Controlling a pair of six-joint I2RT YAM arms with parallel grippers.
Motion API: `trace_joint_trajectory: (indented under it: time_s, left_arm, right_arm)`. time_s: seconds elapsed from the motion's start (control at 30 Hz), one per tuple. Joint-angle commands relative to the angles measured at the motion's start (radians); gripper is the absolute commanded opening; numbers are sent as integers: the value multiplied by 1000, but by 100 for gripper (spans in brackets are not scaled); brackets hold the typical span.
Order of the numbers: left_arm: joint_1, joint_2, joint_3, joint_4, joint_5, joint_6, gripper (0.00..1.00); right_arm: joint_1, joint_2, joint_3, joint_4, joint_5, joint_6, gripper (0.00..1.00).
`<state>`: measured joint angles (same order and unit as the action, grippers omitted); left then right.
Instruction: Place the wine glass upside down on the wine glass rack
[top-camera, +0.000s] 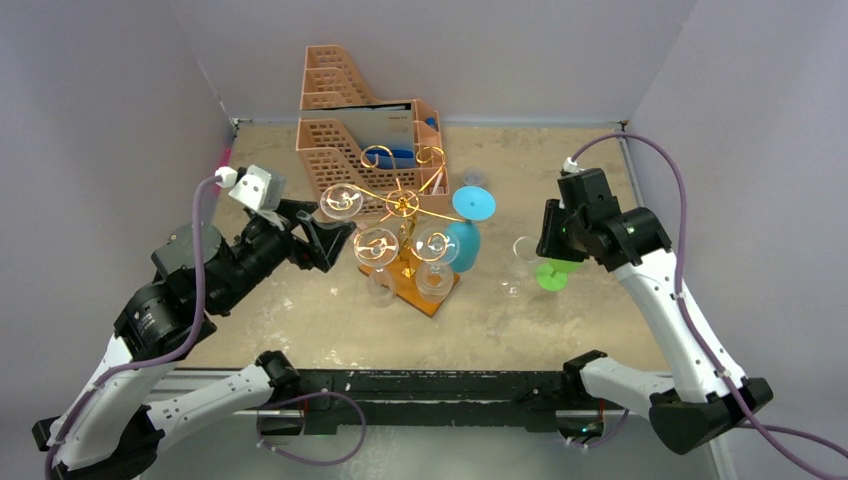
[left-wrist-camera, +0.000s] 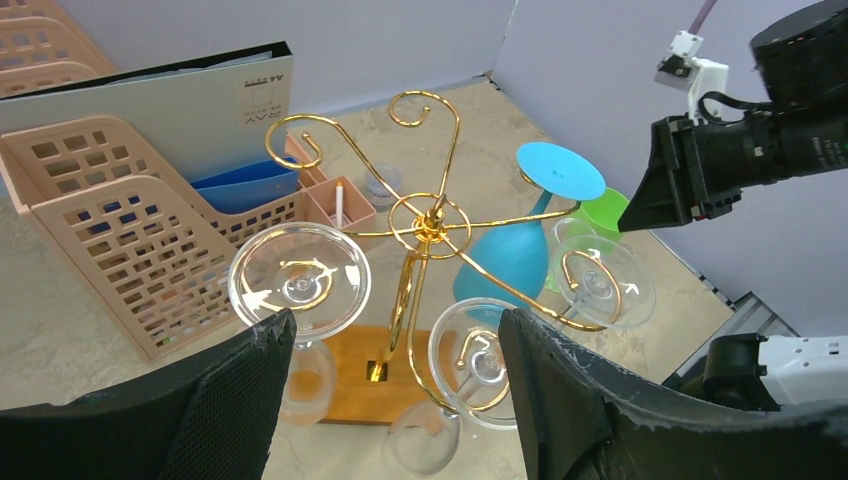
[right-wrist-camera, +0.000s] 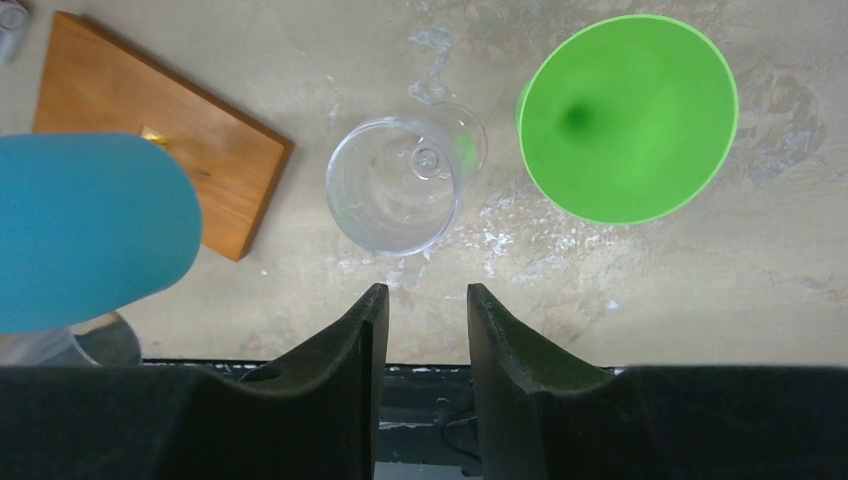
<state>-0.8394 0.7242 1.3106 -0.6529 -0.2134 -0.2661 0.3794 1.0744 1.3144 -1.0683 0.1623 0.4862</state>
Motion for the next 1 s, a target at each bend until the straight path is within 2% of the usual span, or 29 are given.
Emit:
trace_joint_trajectory:
  time_s: [0.0,0.27,0.47,0.53,0.67,0.73,0.83,0.97]
  left_arm:
    - [-4,-4,-20,42,-30,21,73]
    - [-4,5,-46,56,-45,17,73]
    - [-4,7,-49,57,-50,18,73]
    - [-4,5,-52,55,-57,18,73]
    - [-4,1,-53,51,-68,18,73]
    - [-5,1,-51,47,-71,18,73]
    - [-5,1,-48,45,-69,14,73]
    - [-4,1,-41,45,-61,1,73]
  right_arm:
    - [4,28,6,-17,16,-52,37]
    - [4,81,-77,120,73,-32,37]
    - [8,140,-95,156,101,-28,32]
    - [8,148,-104,167,92,-35,28]
    - [13,179,-95,148,90,-60,13]
    - [17,190,-90,136,98,-66,9]
    - [21,198,-91,133,108,-79,8]
    - [23,212,-81,125,96,-91,13]
